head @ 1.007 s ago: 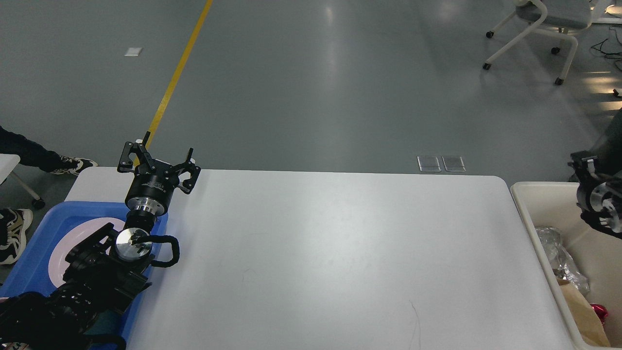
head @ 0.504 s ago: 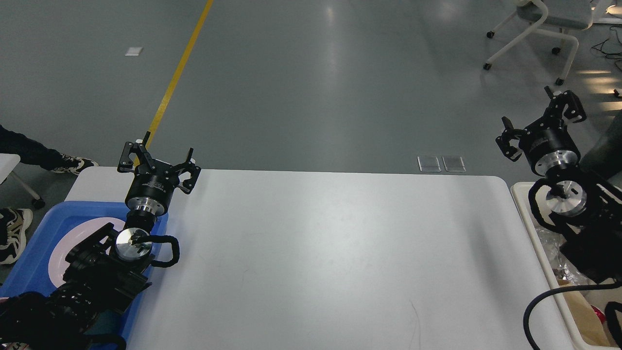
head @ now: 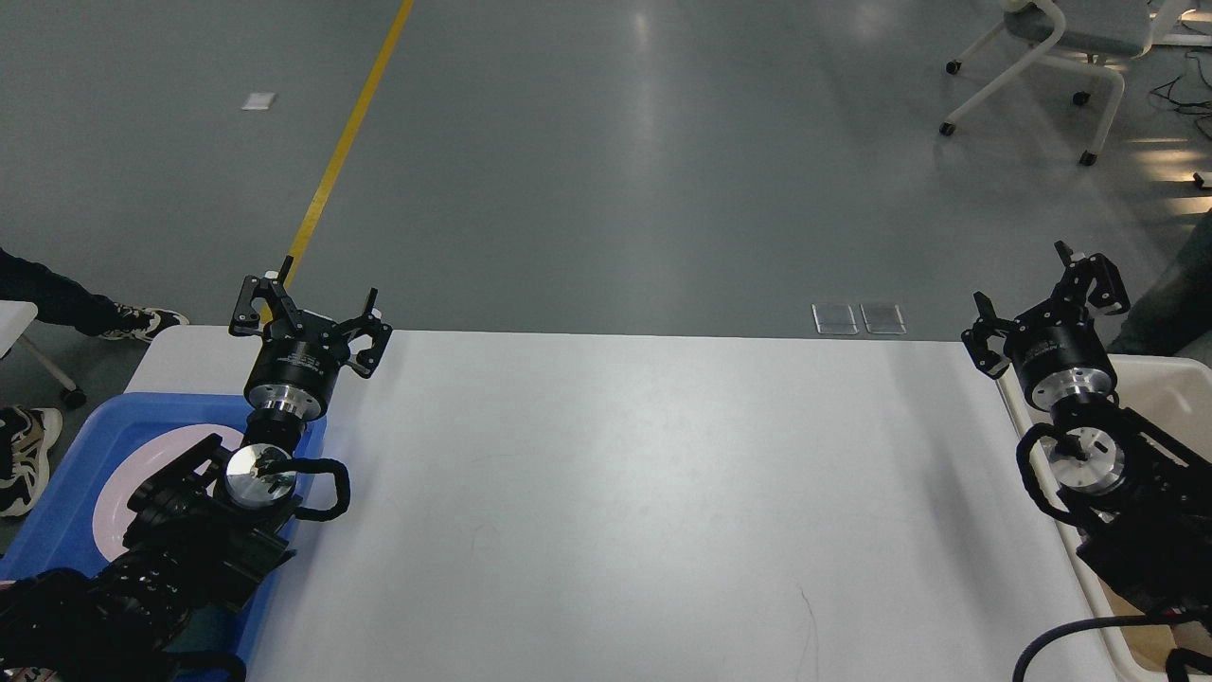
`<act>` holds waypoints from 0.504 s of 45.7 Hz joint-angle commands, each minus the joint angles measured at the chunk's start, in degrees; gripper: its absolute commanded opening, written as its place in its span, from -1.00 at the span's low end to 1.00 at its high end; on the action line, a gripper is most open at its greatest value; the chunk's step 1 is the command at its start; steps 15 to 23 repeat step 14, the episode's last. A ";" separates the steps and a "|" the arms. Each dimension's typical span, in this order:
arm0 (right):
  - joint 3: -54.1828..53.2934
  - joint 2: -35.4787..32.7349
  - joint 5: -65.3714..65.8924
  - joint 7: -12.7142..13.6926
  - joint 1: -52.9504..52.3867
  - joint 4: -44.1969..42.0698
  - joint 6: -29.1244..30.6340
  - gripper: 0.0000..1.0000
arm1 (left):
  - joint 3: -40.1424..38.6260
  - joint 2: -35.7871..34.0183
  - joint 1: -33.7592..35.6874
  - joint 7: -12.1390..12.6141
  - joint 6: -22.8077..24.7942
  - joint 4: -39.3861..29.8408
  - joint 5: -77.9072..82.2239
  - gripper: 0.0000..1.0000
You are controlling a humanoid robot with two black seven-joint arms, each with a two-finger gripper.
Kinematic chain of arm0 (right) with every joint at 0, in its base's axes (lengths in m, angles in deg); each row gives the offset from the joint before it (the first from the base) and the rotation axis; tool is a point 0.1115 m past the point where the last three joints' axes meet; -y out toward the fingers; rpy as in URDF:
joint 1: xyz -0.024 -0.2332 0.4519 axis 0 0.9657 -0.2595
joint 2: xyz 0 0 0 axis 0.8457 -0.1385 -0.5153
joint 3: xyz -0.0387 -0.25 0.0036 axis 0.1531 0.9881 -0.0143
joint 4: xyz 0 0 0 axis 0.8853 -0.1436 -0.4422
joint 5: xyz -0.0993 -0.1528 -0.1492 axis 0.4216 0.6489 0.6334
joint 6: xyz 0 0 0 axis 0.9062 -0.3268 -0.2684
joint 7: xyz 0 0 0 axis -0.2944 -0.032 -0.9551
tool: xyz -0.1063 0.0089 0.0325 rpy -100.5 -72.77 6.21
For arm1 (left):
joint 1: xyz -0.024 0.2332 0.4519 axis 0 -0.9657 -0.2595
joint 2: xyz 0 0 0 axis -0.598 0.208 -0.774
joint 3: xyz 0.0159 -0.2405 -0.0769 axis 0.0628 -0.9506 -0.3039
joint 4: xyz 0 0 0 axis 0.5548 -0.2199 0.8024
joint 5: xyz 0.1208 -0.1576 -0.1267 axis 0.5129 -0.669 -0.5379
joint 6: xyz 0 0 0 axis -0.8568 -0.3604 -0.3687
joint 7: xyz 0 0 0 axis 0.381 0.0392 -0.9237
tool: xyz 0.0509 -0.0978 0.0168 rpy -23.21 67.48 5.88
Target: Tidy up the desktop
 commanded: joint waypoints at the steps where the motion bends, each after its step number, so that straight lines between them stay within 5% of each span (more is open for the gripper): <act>1: 3.53 -0.56 0.00 -2.70 -0.78 -0.04 0.08 1.00 | -0.05 0.00 0.00 0.00 0.00 -0.01 0.00 0.93; 8: 6.71 -0.65 0.00 -5.95 -2.02 -0.04 -0.01 1.00 | 0.03 0.00 0.00 0.00 0.00 0.08 0.00 0.93; 23: 6.36 -0.56 0.00 -6.04 -2.10 -0.83 -0.10 1.00 | -0.05 0.00 0.00 0.00 0.00 -0.01 0.00 0.93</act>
